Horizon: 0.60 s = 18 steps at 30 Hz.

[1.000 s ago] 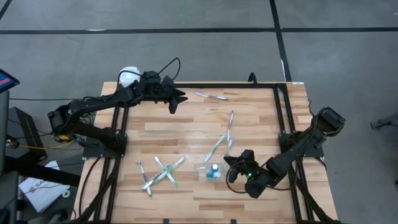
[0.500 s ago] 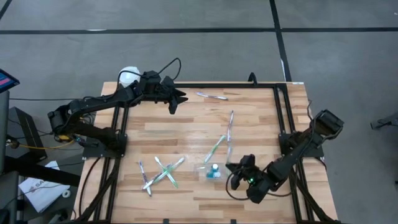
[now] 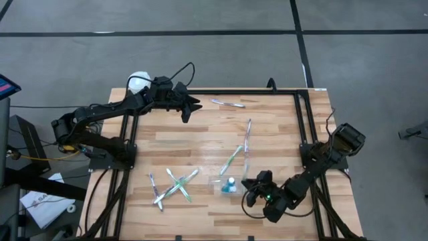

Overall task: Pick & Place toothbrushing station
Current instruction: Put the green toothbrush in the transparent organizer

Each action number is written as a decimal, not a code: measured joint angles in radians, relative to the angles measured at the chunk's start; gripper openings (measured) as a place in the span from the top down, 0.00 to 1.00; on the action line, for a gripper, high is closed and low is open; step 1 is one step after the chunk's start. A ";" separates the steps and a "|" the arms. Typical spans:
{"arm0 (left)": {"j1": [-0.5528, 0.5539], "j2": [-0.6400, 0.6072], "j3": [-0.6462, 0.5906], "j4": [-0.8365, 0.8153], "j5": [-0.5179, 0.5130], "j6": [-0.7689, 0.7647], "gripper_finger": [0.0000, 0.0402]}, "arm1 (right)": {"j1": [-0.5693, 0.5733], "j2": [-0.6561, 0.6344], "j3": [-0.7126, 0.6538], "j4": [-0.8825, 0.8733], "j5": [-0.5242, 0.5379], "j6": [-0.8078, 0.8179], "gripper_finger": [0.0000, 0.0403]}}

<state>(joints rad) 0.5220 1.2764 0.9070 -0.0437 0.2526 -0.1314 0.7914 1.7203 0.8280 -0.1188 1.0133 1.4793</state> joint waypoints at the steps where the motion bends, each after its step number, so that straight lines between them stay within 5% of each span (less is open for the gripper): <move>1: 0.000 0.000 0.000 0.000 0.000 0.000 0.64 | 0.000 -0.001 0.000 0.002 -0.002 -0.001 0.86; 18: 0.000 0.000 0.000 -0.001 0.000 0.000 0.64 | 0.015 -0.069 0.033 0.010 -0.076 -0.046 0.43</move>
<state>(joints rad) 0.5223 1.2766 0.9070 -0.0444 0.2523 -0.1318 0.8062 1.6512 0.8610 -0.1086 0.9371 1.4331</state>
